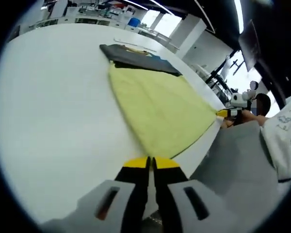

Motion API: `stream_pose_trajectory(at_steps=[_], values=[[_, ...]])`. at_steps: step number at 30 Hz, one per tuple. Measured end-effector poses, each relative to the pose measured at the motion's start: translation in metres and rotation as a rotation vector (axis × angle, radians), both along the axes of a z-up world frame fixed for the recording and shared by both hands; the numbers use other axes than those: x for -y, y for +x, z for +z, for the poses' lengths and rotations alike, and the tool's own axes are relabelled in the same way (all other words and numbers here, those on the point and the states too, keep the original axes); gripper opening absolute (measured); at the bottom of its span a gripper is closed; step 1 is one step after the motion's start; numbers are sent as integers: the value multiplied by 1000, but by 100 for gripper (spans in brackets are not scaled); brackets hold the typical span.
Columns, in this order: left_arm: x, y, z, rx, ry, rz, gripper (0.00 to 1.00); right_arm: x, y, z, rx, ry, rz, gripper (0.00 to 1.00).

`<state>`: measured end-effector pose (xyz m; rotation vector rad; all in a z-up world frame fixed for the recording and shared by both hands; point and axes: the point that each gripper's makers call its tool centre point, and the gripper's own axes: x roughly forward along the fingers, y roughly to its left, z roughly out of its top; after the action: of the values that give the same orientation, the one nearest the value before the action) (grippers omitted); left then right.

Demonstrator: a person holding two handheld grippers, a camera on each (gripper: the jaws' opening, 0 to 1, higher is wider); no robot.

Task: Fold the garment on the visible template until the final outline fits inside the template.

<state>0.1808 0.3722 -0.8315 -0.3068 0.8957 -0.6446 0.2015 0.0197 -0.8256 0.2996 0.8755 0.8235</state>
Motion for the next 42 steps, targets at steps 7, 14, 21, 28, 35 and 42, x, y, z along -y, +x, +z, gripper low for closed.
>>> stream_pose_trajectory(at_steps=[7,14,21,28,35,42], values=[[4,-15,7,-47,-71,-7,0,6,-15,9,-9,9,23,0],[10,-24,30,-35,-113,-65,0,11,-34,25,-27,33,26,0],[28,-41,59,-51,-171,-73,0,20,-46,27,-77,37,21,0],[33,-37,63,-46,-169,-79,0,23,-47,29,-110,43,22,0],[31,8,93,70,-205,-21,0,18,0,68,-15,109,-54,0],[22,81,113,192,-179,87,0,9,66,101,68,171,-103,0]])
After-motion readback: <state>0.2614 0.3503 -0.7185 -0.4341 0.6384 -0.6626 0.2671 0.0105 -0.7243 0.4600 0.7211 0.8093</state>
